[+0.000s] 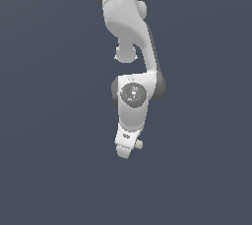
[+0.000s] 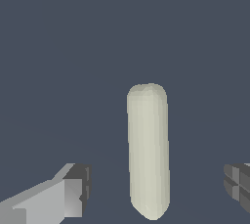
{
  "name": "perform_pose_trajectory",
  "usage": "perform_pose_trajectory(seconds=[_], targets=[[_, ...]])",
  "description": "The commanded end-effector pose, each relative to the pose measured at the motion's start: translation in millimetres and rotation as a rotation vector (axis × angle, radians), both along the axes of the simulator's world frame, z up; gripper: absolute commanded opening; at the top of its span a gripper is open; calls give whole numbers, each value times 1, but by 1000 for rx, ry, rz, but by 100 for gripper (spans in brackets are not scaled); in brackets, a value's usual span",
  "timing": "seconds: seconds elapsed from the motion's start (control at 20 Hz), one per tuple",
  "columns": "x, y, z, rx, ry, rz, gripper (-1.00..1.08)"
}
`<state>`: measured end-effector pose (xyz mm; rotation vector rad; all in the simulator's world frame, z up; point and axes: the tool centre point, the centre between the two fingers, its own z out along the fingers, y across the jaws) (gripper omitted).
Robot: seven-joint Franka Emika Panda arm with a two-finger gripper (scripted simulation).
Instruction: Pick up the object and move it to a goal position.
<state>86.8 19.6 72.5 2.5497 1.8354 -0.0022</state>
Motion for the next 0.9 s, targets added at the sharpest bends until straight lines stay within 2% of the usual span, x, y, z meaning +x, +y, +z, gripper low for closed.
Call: perform_pose_trajectory(seconds=[0.0,0.4,0.85], targets=[[2,0,-2,1,-1,22,100],[2,0,-6,1,-1,29,100],[1,0,-47,1,-1,33,100]])
